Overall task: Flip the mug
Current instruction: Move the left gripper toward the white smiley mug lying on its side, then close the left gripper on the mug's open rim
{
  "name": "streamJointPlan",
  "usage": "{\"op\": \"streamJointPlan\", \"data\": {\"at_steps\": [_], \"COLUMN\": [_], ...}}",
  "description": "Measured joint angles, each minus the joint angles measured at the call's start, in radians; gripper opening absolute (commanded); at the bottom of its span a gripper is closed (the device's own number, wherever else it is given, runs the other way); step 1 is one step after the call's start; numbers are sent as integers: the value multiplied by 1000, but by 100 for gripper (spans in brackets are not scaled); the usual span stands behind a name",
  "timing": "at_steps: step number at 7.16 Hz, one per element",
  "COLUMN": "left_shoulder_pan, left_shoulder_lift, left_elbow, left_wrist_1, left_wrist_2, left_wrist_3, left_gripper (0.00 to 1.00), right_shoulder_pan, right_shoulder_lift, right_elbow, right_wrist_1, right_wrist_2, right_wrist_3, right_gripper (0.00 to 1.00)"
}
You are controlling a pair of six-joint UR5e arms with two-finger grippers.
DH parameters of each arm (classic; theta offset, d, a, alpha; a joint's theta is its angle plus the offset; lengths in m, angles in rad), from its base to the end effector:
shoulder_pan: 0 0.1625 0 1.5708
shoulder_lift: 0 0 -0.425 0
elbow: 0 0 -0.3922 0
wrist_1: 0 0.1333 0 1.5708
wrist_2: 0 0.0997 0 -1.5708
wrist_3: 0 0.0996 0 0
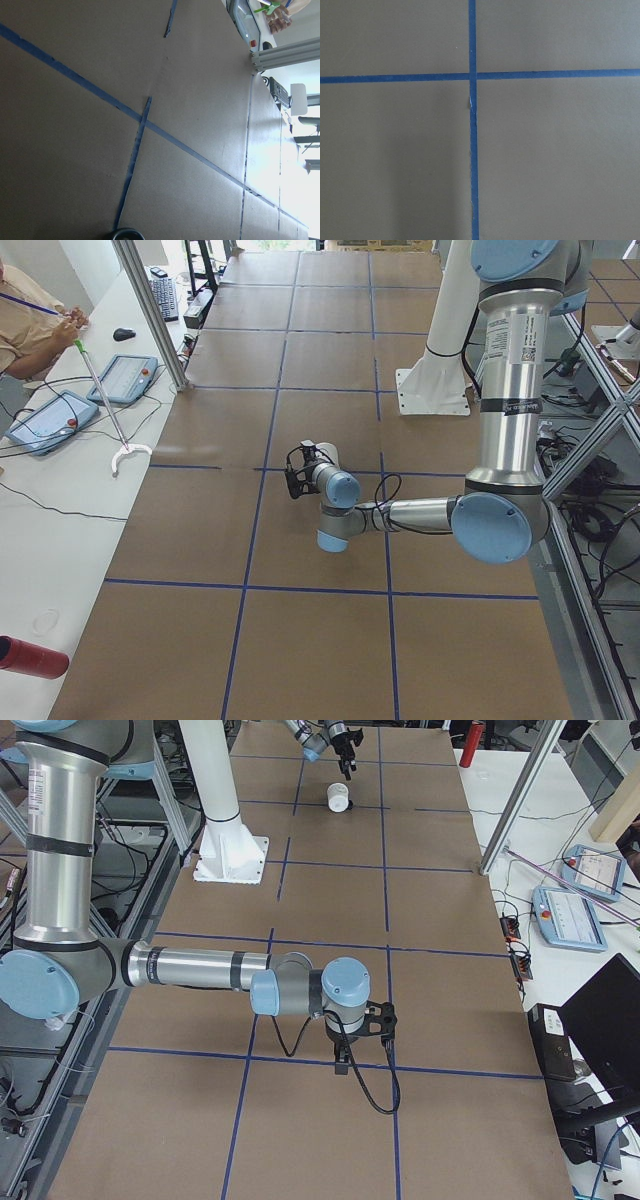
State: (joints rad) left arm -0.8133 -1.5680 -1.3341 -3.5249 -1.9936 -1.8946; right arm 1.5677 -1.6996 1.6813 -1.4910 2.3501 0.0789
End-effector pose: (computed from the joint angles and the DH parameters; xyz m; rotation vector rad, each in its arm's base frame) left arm 0.2458 -0.3944 0.5688 0.1053 1.7224 -0.4839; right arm 0.0619 -0.4416 0.6558 0.0264 -0.7808 0.0479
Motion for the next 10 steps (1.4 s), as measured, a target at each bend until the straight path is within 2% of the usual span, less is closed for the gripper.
{"op": "streamJointPlan", "data": {"at_steps": [2,6,10], "left_shoulder_pan": [46,118,169], "left_shoulder_lift": [0,-10,-46], "left_elbow": [34,75,136], "left_wrist_1": [-123,-195,-304], "left_wrist_2": [59,194,217], "left_wrist_3": [-70,-116,-119], "left_gripper": [100,100,100], "right_shoulder_pan": [0,0,0], "right_shoulder_lift": [0,0,0], "right_elbow": [0,0,0], "right_wrist_1": [0,0,0], "right_wrist_2": [0,0,0], "right_wrist_3": [-1,-1,-1], "right_gripper": [100,100,100]}}
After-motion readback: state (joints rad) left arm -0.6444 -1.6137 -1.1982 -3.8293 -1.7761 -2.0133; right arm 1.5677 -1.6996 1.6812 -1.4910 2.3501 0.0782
